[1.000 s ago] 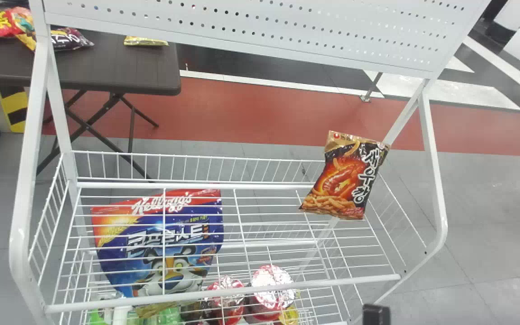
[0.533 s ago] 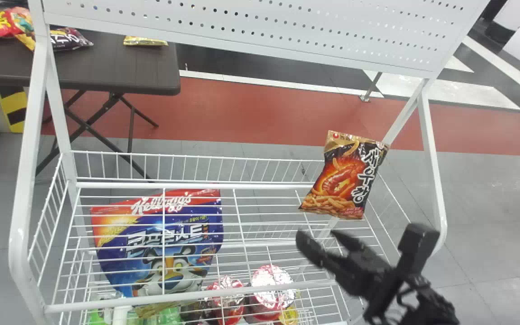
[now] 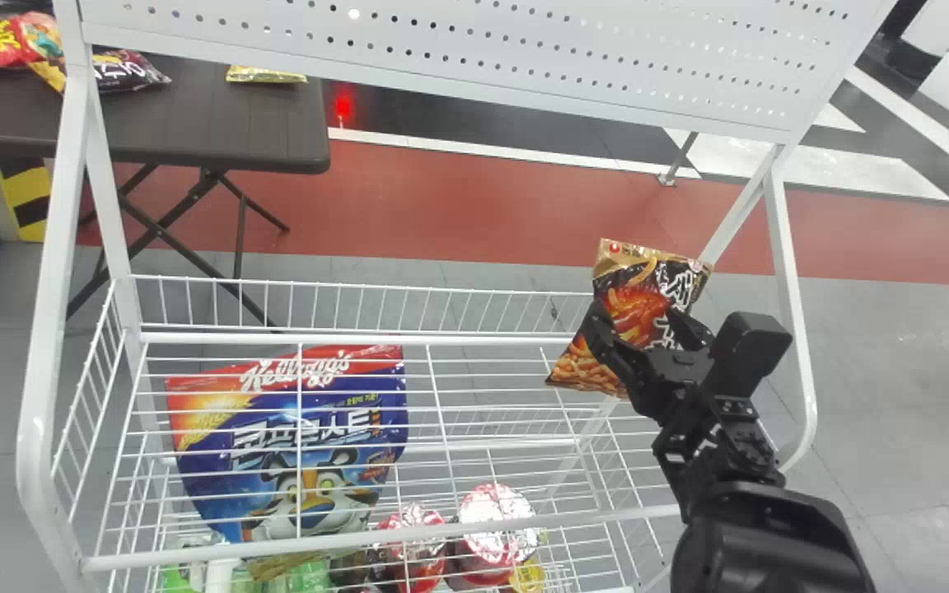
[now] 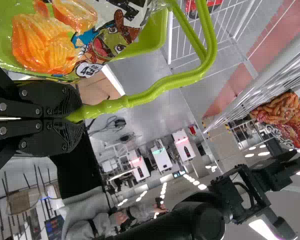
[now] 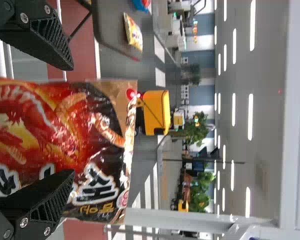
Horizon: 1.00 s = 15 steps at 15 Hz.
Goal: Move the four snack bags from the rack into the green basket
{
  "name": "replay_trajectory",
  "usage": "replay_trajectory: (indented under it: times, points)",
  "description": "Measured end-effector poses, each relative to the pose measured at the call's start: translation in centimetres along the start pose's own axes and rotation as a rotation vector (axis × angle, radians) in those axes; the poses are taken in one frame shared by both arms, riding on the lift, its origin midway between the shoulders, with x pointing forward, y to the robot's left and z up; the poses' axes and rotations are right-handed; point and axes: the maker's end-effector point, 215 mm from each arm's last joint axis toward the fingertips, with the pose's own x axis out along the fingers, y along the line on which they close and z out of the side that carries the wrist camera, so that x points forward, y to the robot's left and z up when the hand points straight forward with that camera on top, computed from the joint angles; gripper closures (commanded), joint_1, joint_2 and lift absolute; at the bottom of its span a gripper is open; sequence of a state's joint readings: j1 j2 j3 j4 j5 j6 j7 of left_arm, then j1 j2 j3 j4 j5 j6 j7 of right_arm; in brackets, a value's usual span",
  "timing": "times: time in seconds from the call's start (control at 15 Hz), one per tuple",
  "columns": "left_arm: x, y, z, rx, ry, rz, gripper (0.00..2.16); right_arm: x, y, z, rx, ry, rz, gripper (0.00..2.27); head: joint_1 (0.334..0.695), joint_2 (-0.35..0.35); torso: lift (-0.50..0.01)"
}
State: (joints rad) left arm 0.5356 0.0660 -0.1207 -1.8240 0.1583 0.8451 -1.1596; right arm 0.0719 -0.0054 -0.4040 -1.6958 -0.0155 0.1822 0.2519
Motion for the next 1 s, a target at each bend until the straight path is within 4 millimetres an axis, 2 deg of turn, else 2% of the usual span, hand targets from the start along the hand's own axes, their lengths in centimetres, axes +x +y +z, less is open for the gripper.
replay_trajectory:
  times: [0.07, 0.13, 0.2, 0.27, 0.4, 0.47, 0.73, 0.87, 1.0]
  points:
    - [0.0, 0.0, 0.0, 0.0, 0.001, 0.001, 2.02, 0.6, -0.5, -0.9, -0.002, 0.025, 0.002, 0.37, 0.695, -0.35, 0.0]
    - [0.1, 0.1, 0.1, -0.001, 0.003, 0.003, 2.02, 1.0, -1.1, -2.0, -0.001, 0.057, 0.007, 0.73, 0.695, -0.35, 0.0]
    - [0.1, 0.1, 0.1, -0.001, 0.005, 0.003, 2.02, 1.2, -1.4, -2.9, 0.004, 0.082, 0.02, 1.6, 0.695, -0.35, 0.0]
    - [0.2, 0.1, 0.1, -0.002, 0.007, 0.004, 2.02, 1.2, -1.2, -3.4, 0.013, 0.1, 0.043, 2.07, 0.695, -0.35, 0.0]
    - [0.4, 0.1, 0.0, -0.003, 0.011, 0.005, 2.02, 0.8, -0.5, -4.7, 0.05, 0.142, 0.093, 2.13, 0.695, -0.35, 0.0]
    - [0.4, 0.1, 0.0, -0.004, 0.013, 0.006, 2.02, 0.5, -0.4, -4.4, 0.055, 0.132, 0.106, 2.13, 0.695, -0.35, 0.0]
    - [0.5, 0.2, 0.0, -0.007, 0.012, 0.007, 2.02, -0.9, -0.2, -1.2, 0.037, 0.037, 0.118, 2.13, 0.695, -0.35, 0.0]
    - [0.5, 0.2, 0.0, -0.007, 0.012, 0.007, 2.02, -2.4, 0.6, 0.5, 0.042, -0.002, 0.136, 2.13, 0.695, -0.35, 0.0]
    - [0.5, 0.1, 0.0, -0.007, 0.011, 0.005, 2.02, -4.7, 1.6, 2.2, 0.064, -0.03, 0.165, 2.13, 0.695, -0.35, 0.0]
